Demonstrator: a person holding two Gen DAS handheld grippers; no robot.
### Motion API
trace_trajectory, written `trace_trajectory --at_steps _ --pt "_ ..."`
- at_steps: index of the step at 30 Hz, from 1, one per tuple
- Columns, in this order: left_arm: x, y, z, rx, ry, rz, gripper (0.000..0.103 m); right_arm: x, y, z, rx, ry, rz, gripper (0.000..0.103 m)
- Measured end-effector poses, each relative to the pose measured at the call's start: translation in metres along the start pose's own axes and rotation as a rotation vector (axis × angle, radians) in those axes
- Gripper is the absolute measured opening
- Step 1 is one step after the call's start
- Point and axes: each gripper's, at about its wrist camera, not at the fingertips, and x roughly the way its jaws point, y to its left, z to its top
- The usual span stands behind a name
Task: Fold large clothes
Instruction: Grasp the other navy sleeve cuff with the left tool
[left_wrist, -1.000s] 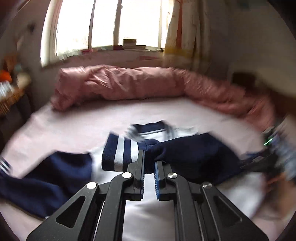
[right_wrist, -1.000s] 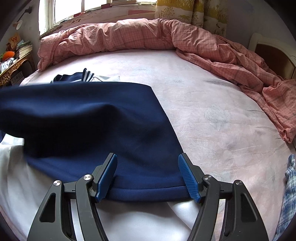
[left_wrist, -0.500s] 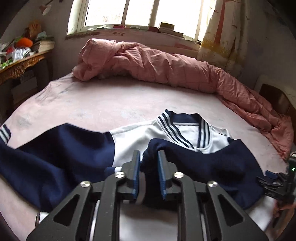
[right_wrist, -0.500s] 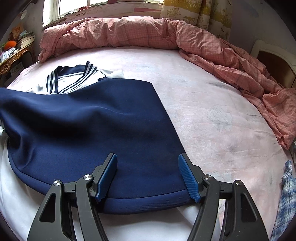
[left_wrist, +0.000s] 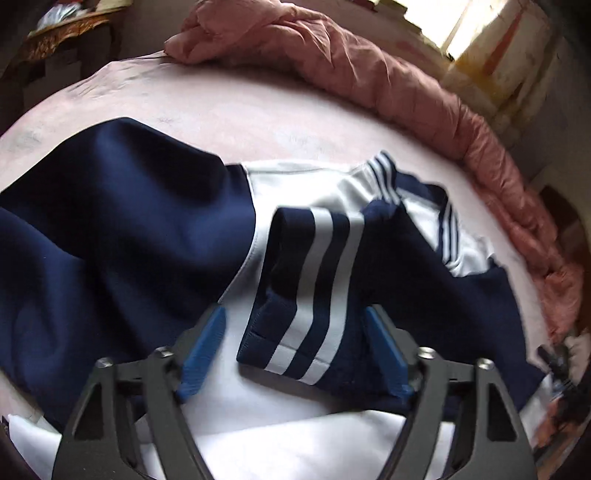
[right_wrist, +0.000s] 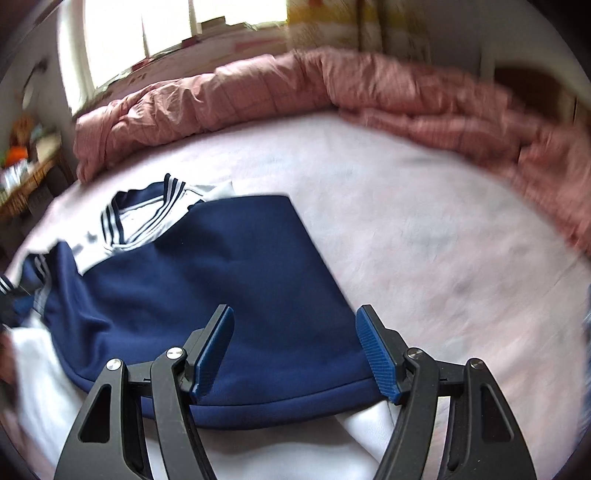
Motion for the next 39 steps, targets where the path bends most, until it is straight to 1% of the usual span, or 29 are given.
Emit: trace_trajectory --at_steps 1,2,3,4,5,7,8,9,11,13,15,17,18,19,20,22,23,25,26,27,28,29,30,31,32,33,36,39 --pt "0.0 -0.004 -0.001 0.016 -0.002 0.044 0.02 0.002 -0.006 0.0 0.029 0.014 0.026 0.071" --pt "-0.002 -0.004 -0.001 0.001 -0.009 0.091 0.012 0.005 -0.01 0.0 0.043 0.025 0.038 0.071" --pt "-0.009 0.0 0.0 -0.045 -0.019 0.086 0.01 0.007 -0.011 -0.001 0.043 0.03 0.033 0.071" --pt "-0.017 0.006 0.001 -0.095 -0.033 0.074 0.009 0.009 -0.012 -0.001 0.037 0.029 0.01 0.071" --pt "-0.028 0.009 0.002 -0.121 -0.055 0.089 0.008 0.009 -0.012 -0.002 0.033 0.021 -0.022 0.071" --pt "-0.044 0.009 0.003 -0.084 -0.102 0.158 0.007 0.01 -0.012 -0.002 0.038 0.012 -0.054 0.071" --pt "-0.048 0.008 0.003 -0.068 -0.106 0.192 0.007 0.01 -0.014 -0.003 0.046 0.012 -0.051 0.071" --pt "-0.05 0.01 0.003 -0.069 -0.1 0.207 0.007 0.01 -0.015 -0.002 0.054 0.012 -0.043 0.071" --pt "-0.046 0.014 0.002 -0.062 -0.055 0.217 0.007 0.007 -0.016 -0.002 0.057 0.006 -0.035 0.071" --pt "-0.041 0.01 0.003 0.0 -0.028 0.271 0.008 0.004 -0.014 -0.001 0.041 -0.008 -0.046 0.071" --pt "-0.032 0.005 0.003 0.059 -0.009 0.343 0.009 -0.002 -0.005 -0.001 -0.008 -0.029 -0.074 0.071" --pt "-0.025 0.007 0.001 0.071 0.017 0.387 0.009 -0.01 0.014 -0.003 -0.109 -0.065 -0.126 0.071" --pt "-0.021 0.006 -0.001 0.09 0.024 0.41 0.009 -0.015 0.028 -0.005 -0.179 -0.079 -0.114 0.071" --pt "-0.018 0.005 -0.002 0.106 0.023 0.428 0.01 -0.019 0.041 -0.008 -0.232 -0.077 -0.064 0.071" --pt "-0.018 0.005 -0.001 0.106 0.023 0.436 0.01 -0.023 0.052 -0.011 -0.259 -0.069 -0.003 0.071" --pt "-0.021 0.008 0.0 0.074 0.015 0.451 0.009 -0.025 0.07 -0.018 -0.281 -0.045 0.083 0.071" --pt "-0.022 0.008 0.0 0.08 0.005 0.495 0.004 -0.023 0.078 -0.022 -0.291 -0.029 0.111 0.071" --pt "-0.017 0.007 -0.001 0.137 -0.018 0.686 0.002 -0.012 0.098 -0.035 -0.346 0.026 0.127 0.071" --pt "-0.014 0.01 -0.001 0.147 -0.02 0.725 0.002 -0.006 0.106 -0.041 -0.379 0.04 0.109 0.071" --pt "-0.01 0.017 -0.001 0.125 0.005 0.68 0.002 0.003 0.112 -0.047 -0.41 0.05 0.059 0.071" --pt "-0.009 0.023 -0.001 0.099 0.027 0.626 0.0 0.013 0.116 -0.052 -0.423 0.06 -0.01 0.071" --pt "-0.013 0.026 0.0 0.085 0.013 0.6 0.0 0.02 0.117 -0.055 -0.419 0.059 -0.03 0.071" --pt "-0.021 0.026 0.002 0.08 -0.015 0.562 0.0 0.023 0.115 -0.055 -0.396 0.045 -0.021 0.071" --pt "-0.029 0.023 0.003 0.08 -0.041 0.511 0.0 0.025 0.11 -0.053 -0.371 0.054 -0.009 0.071" --pt "-0.037 0.02 0.004 0.08 -0.06 0.464 0.0 0.027 0.103 -0.049 -0.332 0.077 0.02 0.071" --pt "-0.046 0.017 0.004 0.081 -0.079 0.428 0.001 0.029 0.097 -0.047 -0.302 0.092 0.041 0.071" --pt "-0.061 0.0 0.006 0.108 -0.12 0.352 0.003 0.033 0.089 -0.046 -0.261 0.108 0.087 0.071" --pt "-0.07 -0.014 0.008 0.122 -0.141 0.284 0.015 0.028 0.086 -0.046 -0.253 0.082 0.09 0.071"
